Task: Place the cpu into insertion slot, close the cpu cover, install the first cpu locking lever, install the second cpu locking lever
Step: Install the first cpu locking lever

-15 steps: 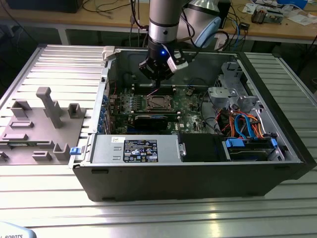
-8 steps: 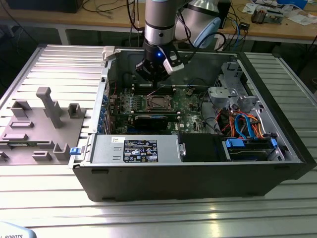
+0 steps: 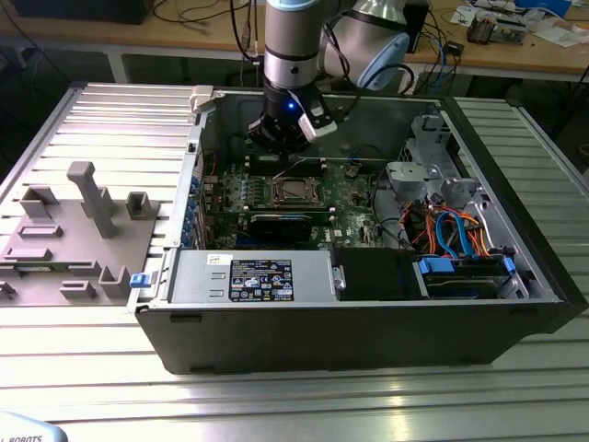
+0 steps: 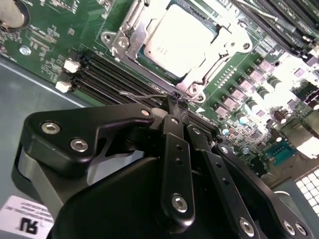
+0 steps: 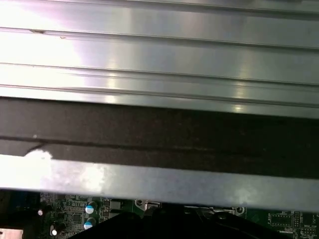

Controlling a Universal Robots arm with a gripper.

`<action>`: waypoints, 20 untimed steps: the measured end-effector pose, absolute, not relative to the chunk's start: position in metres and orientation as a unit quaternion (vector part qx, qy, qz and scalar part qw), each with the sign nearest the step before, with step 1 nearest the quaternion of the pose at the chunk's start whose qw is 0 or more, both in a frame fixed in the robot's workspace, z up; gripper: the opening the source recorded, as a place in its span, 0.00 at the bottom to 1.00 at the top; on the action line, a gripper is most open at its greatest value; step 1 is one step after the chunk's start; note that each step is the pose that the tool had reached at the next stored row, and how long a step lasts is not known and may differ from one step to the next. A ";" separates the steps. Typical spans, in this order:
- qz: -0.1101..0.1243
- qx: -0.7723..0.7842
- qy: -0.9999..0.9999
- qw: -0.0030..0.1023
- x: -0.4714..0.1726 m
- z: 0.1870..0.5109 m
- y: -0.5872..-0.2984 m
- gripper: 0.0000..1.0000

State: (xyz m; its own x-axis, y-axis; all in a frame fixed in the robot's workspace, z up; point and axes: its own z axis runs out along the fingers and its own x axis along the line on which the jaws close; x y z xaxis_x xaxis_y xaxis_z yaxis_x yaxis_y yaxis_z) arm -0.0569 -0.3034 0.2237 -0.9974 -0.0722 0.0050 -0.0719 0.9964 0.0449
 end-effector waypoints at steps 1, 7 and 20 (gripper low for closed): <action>-0.022 0.036 -0.999 0.003 -0.058 0.223 -0.303 0.11; -0.022 0.036 -0.999 0.003 -0.057 0.218 -0.303 0.11; -0.022 0.036 -0.999 0.003 -0.050 0.214 -0.303 0.11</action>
State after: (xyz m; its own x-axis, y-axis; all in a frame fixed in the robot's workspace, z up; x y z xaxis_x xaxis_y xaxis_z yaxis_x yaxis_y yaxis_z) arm -0.0497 -0.3033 0.2136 -0.9974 -0.0713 0.0049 -0.0710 0.9965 0.0448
